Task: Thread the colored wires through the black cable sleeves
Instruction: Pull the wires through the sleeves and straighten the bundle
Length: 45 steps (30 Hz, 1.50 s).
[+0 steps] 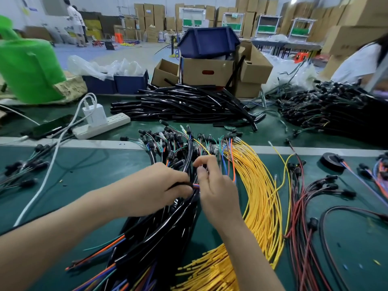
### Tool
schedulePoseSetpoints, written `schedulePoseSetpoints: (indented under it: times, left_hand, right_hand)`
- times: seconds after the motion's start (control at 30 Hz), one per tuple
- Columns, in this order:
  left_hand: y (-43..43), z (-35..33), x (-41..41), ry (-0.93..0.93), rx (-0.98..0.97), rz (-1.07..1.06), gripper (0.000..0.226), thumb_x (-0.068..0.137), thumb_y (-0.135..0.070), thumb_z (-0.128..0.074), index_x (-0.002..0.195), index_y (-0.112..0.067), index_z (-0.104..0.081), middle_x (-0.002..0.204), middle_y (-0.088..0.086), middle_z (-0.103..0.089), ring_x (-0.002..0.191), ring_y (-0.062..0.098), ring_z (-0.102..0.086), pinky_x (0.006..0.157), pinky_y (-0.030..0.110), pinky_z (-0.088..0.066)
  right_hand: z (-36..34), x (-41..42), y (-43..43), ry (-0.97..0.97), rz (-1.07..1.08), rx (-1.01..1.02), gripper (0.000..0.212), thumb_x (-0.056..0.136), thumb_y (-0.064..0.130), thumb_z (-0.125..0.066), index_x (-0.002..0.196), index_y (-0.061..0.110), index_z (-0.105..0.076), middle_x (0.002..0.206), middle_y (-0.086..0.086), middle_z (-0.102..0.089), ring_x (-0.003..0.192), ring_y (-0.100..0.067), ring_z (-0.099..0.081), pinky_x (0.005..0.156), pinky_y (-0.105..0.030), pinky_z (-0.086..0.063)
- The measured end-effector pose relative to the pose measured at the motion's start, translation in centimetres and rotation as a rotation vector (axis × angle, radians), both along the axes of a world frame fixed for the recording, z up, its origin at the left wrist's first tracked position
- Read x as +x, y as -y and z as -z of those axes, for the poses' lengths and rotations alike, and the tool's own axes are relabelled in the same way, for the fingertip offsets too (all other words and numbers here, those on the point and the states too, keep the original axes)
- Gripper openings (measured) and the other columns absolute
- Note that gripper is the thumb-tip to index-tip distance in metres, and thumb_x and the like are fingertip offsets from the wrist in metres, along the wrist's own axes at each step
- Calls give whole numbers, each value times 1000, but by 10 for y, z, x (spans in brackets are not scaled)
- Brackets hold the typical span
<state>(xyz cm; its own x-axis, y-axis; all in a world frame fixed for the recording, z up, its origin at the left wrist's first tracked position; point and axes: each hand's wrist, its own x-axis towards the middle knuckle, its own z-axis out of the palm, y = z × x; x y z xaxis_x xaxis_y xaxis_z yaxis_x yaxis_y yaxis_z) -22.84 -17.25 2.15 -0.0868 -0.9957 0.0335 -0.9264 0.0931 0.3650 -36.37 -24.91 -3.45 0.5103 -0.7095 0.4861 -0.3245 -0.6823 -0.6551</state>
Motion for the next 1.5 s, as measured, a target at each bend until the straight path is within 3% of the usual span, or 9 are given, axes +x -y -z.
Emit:
schedulePoseSetpoints:
  times: [0.13, 0.37, 0.6, 0.77, 0.87, 0.97, 1.1, 1.3, 1.5]
  left_hand:
    - [3, -1, -10, 65, -63, 59, 21, 98, -31, -44, 99, -16, -59, 72, 0, -61, 61, 16, -49, 67, 33, -45]
    - [-3, -16, 0, 152, -152, 30, 18, 98, -37, -38, 84, -26, -41, 61, -11, -40, 61, 14, -36, 65, 38, -41]
    - [12, -54, 31, 75, -199, -137, 25, 99, -24, -42, 76, -19, -51, 64, -6, -52, 59, 13, -48, 57, 21, -35]
    - [14, -90, 37, -2, -303, -86, 22, 99, -21, -44, 81, -17, -55, 68, -2, -57, 56, 7, -49, 55, 21, -37]
    - [5, -102, 42, -54, -479, -94, 26, 100, -22, -42, 76, -18, -52, 62, -3, -53, 51, 6, -43, 52, 20, -35]
    - [-8, -113, 51, -166, -606, -97, 28, 100, -24, -42, 74, -20, -51, 49, -9, -43, 42, 4, -34, 42, 15, -26]
    - [-27, -124, 59, -284, -596, -80, 25, 93, -38, -40, 75, -25, -53, 47, -11, -44, 42, 5, -30, 38, 16, -24]
    - [-46, -128, 74, -85, -375, -121, 29, 95, -34, -39, 73, -24, -55, 49, -5, -48, 39, 7, -36, 39, 13, -30]
    - [-46, -104, 59, 122, -168, -122, 26, 96, -33, -36, 74, -30, -50, 58, -6, -54, 52, 8, -47, 51, 20, -37]
  right_hand:
    - [-3, 4, -8, 169, -29, 28, 32, 97, 45, -26, 98, 27, -53, 55, 5, -53, 50, -12, -51, 52, -37, -44]
    - [9, 10, 18, 329, 80, 18, 53, 94, 37, -25, 62, 3, -50, 48, 1, -39, 46, -16, -34, 54, -26, -25]
    - [-58, 50, 50, 240, 47, -131, 18, 93, 23, -31, 84, 15, -44, 48, 2, -40, 42, -18, -40, 47, -33, -28]
    - [-117, 77, 35, 268, -115, -286, 26, 98, 30, -30, 87, 14, -47, 52, 6, -42, 49, -25, -44, 54, -40, -39]
    - [-132, 73, 45, 257, -124, -147, 56, 96, 52, -22, 73, 14, -56, 55, 7, -56, 56, -17, -51, 60, -32, -40]
    - [-130, 61, 64, 267, -57, 18, 69, 101, 50, -24, 65, 5, -62, 37, 10, -44, 49, -12, -40, 60, -29, -32]
    - [-136, 56, 70, 265, -57, 92, 73, 101, 47, -30, 71, -14, -55, 48, -1, -37, 51, -18, -34, 64, -37, -30]
    - [-148, 37, 59, -81, 66, -373, 56, 101, 37, -38, 51, 12, -41, 44, 3, -37, 48, -25, -40, 53, -32, -28]
    - [-139, 28, 31, -398, 83, -678, 48, 100, 45, -32, 59, 20, -34, 50, 5, -29, 55, -26, -40, 54, -32, -35]
